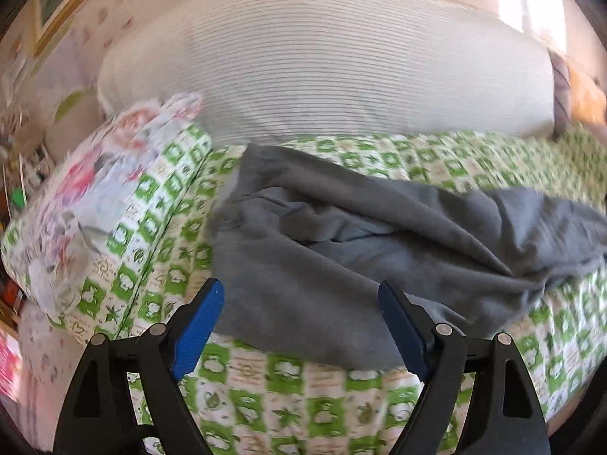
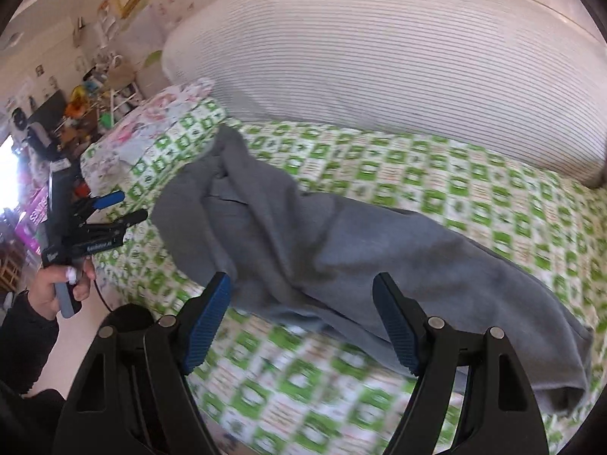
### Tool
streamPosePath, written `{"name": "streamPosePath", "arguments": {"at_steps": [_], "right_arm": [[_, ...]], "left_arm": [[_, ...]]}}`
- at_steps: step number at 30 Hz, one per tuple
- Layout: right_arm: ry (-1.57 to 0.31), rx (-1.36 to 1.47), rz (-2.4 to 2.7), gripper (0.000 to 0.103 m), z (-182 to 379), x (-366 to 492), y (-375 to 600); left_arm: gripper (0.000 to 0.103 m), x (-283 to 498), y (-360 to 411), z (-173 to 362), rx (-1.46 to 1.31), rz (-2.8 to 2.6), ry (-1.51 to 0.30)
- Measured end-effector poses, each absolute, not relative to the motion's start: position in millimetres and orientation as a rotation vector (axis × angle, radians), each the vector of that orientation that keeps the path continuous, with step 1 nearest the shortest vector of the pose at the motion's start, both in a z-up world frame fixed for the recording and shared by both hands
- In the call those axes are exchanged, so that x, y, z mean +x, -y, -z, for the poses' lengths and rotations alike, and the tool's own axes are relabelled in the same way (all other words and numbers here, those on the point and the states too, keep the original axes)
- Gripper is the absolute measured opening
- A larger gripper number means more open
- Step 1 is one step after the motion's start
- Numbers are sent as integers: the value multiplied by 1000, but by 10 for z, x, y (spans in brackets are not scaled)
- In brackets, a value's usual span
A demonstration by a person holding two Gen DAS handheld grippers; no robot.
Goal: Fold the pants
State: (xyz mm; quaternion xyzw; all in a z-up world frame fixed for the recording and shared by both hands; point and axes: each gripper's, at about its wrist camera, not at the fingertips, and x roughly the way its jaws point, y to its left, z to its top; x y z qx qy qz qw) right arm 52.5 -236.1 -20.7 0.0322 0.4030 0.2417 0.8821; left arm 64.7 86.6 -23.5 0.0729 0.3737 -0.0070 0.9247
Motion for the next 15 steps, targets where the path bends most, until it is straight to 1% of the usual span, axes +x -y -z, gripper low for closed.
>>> {"name": "streamPosePath", "arguments": {"at_steps": [4,8,15], "right_arm": [[-864,72,-542,78,249,711,2027],[-894,81,-572,78,333,930,1749],[-940,32,-596,78,548,1321,1235]], "left_arm": [[84,868,-1197,134,106,17,-772],[84,1263,-1480,64,95,38,-800],[84,2095,-1786,180,44,94,-865]]}}
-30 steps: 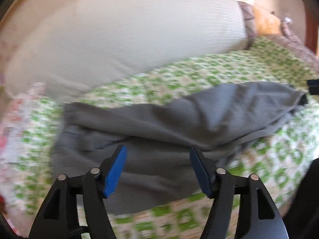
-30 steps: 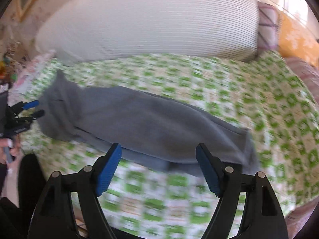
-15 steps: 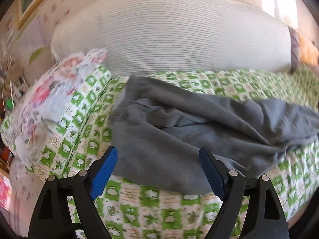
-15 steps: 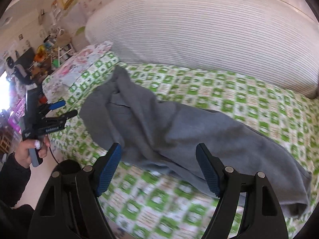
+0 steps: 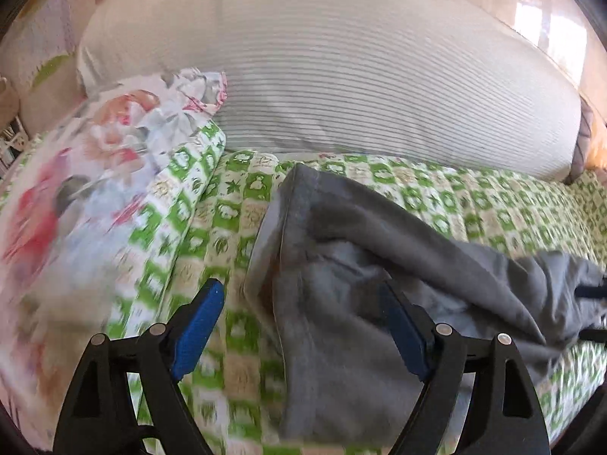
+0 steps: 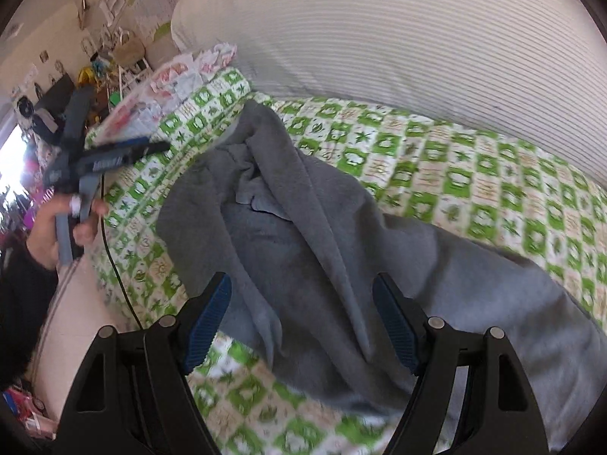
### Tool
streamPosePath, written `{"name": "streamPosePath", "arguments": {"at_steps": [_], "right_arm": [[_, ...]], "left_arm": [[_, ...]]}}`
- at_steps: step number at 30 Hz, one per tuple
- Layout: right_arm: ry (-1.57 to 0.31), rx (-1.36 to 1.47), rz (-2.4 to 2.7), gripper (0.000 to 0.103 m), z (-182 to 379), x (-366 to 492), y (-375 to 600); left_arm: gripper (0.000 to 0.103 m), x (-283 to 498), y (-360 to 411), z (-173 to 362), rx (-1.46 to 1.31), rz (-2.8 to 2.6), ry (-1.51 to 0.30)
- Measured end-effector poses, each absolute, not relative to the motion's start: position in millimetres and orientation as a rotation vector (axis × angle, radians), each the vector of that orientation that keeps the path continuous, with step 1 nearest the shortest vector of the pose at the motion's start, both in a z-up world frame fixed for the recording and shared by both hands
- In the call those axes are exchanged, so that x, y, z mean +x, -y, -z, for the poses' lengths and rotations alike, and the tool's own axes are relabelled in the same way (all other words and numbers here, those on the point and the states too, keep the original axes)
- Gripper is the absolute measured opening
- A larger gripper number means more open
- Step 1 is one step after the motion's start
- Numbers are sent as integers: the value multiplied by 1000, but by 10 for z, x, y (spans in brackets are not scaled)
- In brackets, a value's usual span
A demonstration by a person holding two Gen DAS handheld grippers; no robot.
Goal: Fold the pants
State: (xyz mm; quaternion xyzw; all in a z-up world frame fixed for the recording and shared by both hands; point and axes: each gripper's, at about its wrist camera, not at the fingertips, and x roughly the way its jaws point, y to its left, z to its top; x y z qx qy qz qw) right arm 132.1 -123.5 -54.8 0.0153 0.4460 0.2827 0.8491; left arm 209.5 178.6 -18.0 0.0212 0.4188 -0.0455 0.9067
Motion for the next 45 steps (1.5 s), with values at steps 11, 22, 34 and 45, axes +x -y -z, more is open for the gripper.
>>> {"name": "streamPosePath", "arguments": {"at_steps": [11,22,34,45], "right_arm": [[-1025,-105,-483,78,1136,2020,836],[-1056,-7,-513,14,1356,2192,913],[-904,-16,-470,6,736,2256,1067],[-809,-123,-512,6,487,1713,1232]], "left_arm": [[84,3255,-1739,729,65,177,-973],[62,3703,-1555,1012,216,199,-1017],[9,3170,-1704,364,125,261,-841],[9,1951,-1871,-22,45,332,-680]]}}
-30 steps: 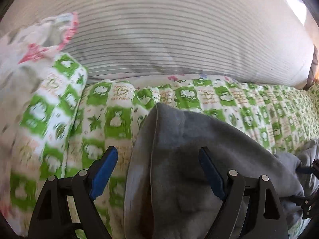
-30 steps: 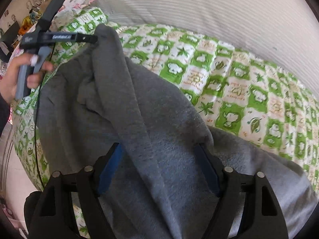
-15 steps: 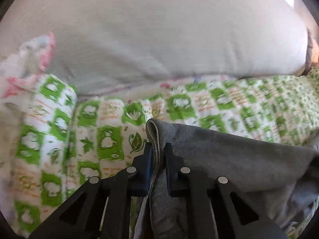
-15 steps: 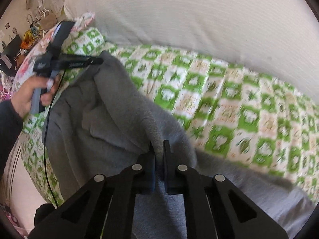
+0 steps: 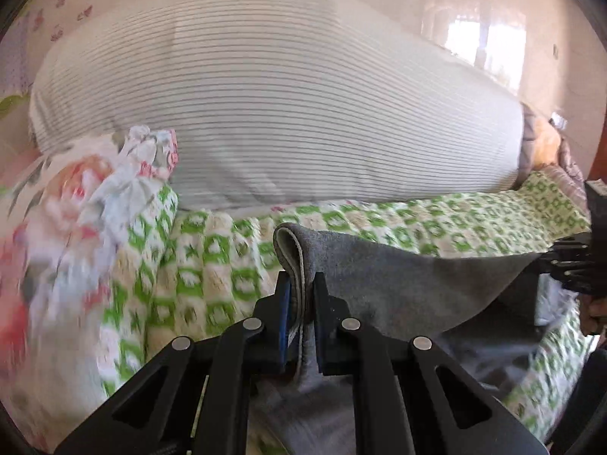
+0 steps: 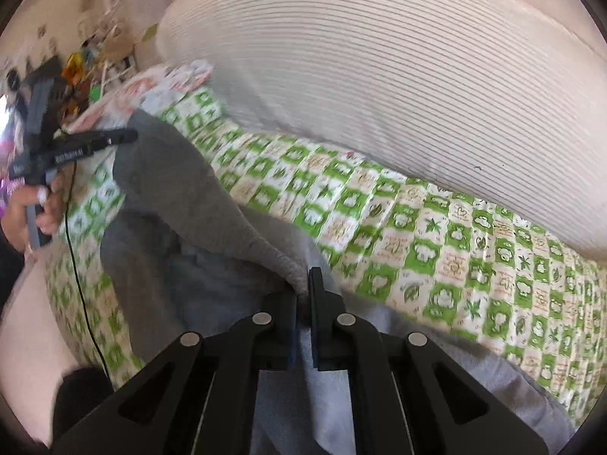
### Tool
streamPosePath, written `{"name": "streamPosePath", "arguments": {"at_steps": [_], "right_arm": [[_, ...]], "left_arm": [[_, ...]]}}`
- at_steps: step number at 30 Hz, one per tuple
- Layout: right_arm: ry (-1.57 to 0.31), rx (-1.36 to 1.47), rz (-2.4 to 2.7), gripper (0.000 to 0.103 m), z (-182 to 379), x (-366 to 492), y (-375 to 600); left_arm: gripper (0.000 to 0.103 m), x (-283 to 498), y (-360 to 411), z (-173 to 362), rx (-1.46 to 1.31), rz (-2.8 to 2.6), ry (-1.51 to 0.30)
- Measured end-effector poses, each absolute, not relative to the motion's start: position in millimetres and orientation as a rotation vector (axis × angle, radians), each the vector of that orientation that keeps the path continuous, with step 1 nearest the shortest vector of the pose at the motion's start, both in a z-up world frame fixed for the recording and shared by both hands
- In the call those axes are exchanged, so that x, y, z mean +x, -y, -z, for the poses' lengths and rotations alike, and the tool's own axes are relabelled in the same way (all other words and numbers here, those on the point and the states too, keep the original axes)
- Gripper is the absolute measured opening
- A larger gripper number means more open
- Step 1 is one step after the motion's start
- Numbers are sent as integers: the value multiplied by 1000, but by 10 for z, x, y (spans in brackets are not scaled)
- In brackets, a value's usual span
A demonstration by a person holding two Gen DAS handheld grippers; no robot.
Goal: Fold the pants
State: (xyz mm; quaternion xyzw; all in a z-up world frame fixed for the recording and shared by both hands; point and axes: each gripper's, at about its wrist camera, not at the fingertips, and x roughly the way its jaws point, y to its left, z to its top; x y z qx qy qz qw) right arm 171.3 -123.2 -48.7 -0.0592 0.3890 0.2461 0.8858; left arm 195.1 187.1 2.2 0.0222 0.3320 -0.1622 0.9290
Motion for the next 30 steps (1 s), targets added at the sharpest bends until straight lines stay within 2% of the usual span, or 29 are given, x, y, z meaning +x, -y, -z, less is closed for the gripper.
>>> {"name": "streamPosePath", "arguments": {"at_steps": [5,12,20,21,23,24,25,26,30], "right_arm": [[-827,-214,-561,6,698,1292,1155],[-878,-201,-598,6,897,1091,1145],[-991,-198,-657,8,1175,964,1040],[-1015,-199,-662,10,1223,957,1025],[-1067,-205,-664,33,1321,935,995],[-1079,-204,-672,40,1346,914,986],[-1080,-200,-688,51,1350,883,976],[-1073,-198,-699,55,1338,846,972],[-1052,-194,-747,56,1220,749,932]], "left_arm": [[9,1550,-1962,157,-28,343,-644],[9,1238,-2092,406,-151,342,-622],[12,1140,-2290,680,-203,345,-694],[14,1118,-2311,696,-209,350,-703],[23,1040,-2353,705,-211,341,-711],[29,996,-2369,701,-209,331,-714],[43,929,-2399,683,-214,317,-709],[51,869,-2431,673,-223,306,-700],[57,650,-2615,702,-307,260,-699]]}}
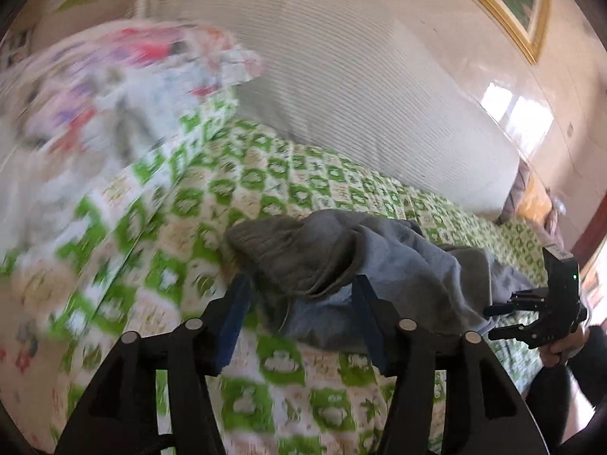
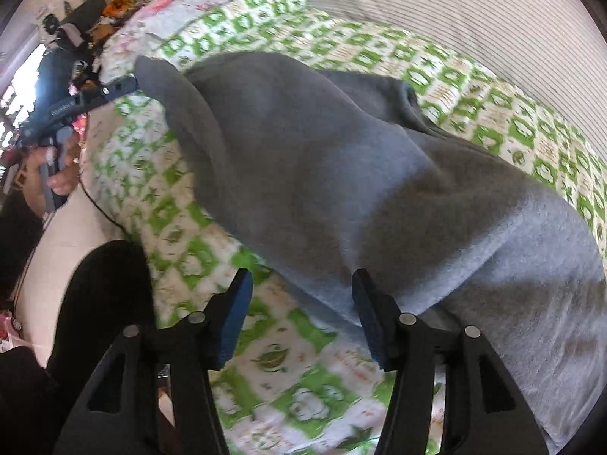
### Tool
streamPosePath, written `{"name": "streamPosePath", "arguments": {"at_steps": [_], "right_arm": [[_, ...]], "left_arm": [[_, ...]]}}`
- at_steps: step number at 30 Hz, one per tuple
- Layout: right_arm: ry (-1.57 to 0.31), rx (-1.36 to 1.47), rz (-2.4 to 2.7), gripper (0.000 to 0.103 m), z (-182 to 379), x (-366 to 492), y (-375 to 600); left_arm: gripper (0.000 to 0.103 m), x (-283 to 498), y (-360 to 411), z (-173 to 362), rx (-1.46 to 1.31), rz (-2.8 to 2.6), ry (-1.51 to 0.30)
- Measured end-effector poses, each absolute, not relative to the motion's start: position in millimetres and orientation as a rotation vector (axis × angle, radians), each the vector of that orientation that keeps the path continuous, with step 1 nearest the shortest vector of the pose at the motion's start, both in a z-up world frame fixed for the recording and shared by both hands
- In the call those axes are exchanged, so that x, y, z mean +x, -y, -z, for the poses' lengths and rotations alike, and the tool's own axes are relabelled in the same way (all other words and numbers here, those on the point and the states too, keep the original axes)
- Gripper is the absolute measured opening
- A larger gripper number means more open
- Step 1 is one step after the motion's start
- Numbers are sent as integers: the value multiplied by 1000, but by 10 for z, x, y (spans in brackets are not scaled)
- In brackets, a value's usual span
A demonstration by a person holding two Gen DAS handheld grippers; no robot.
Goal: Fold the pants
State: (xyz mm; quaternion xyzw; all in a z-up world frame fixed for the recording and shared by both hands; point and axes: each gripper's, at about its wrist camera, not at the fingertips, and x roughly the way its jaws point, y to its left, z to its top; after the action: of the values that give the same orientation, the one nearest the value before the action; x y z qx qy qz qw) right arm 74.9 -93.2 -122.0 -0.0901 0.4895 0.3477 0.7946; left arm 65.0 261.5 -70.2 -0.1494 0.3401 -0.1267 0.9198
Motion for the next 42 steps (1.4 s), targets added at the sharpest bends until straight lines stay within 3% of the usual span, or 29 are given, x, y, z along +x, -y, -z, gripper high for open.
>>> {"name": "streamPosePath", "arguments": {"at_steps": [10,18,24,34,36,37,38,40,42], "right_arm": [[-941,-131,-852,56,610,1237,295],[-907,-163,-958,56,274,1757,-734],[-1002,-233,-997,56,506,2176,-1487],[-1223,-389,-1015,56,1346,2579,-2087],[-1225,-388,-1025,36,1411,2541,-2073],[-1217,-382,-1022,18,1412,2526,-2052],[-1211,-366,-1020,11,1392,2518,-2017],[-1181,-325,-1028,7,1275,2485,-1933],[-1142,-294,-1037,7,1120,2440,-1882]], "left_arm": [[57,517,-2566,1193,-603,209,-787],[57,852,-2431,1329,-588,82,-864],[57,1028,-2470,1491,-632,98,-872],[57,1214,-2355,1539,-613,152,-856],[44,1290,-2277,1531,-594,153,-853],[34,1303,-2261,1524,-583,153,-852],[25,1299,-2259,1508,-571,156,-844],[14,1278,-2292,1457,-587,171,-832],[10,1216,-2319,1335,-612,193,-821]]}}
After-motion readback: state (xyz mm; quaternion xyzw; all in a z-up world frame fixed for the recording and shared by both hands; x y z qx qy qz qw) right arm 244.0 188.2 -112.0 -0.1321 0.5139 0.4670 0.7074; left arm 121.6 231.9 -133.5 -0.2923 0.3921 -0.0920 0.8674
